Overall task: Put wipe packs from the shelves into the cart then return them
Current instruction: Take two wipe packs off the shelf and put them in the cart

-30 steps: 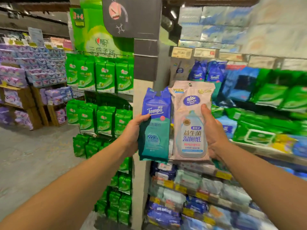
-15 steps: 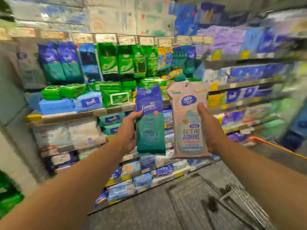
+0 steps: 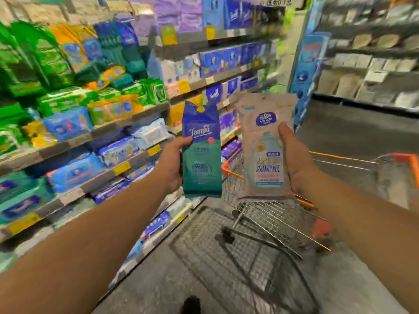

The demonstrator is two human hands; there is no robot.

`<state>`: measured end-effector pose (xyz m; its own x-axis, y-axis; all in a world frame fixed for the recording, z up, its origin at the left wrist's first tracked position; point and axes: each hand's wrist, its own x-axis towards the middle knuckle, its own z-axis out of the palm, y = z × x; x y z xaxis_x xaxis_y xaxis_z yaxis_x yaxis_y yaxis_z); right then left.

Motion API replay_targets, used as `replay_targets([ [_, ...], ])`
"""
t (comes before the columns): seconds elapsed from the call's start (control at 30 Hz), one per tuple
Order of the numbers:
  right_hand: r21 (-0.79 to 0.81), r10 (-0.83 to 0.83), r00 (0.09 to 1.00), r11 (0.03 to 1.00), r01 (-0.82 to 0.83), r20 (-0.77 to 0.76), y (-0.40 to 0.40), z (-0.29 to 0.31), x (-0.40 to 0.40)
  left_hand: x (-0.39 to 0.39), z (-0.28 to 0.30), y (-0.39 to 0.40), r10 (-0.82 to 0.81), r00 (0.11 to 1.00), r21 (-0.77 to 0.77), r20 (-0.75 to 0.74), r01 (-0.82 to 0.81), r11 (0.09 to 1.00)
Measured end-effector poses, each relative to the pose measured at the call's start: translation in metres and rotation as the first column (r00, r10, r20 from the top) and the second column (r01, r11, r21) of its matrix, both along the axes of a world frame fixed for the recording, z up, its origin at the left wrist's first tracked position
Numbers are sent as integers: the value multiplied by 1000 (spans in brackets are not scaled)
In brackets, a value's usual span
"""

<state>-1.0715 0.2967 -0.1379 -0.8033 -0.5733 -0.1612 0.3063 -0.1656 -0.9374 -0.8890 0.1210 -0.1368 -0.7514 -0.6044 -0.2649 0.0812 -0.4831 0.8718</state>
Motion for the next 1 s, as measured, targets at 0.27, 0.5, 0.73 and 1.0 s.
replay_targets([
  [0.27, 102, -153, 986, 984, 146, 69, -44, -42, -90, -114, -58, -96, -118, 993, 40, 6, 118, 992],
  [0.5, 231, -294, 948, 937, 261, 120, -100, -77, -152, -215, -99, -180, -226, 973, 75, 37, 223, 972],
  [0.73, 309, -391, 900, 895, 323, 193, -114, -114, -215, -320, -143, -199, -303, 947, 37, 111, 300, 953],
  [1.0, 343, -427, 853, 883, 321, 299, -113, -183, -312, -443, -221, -191, -437, 873, 130, 217, 418, 899],
])
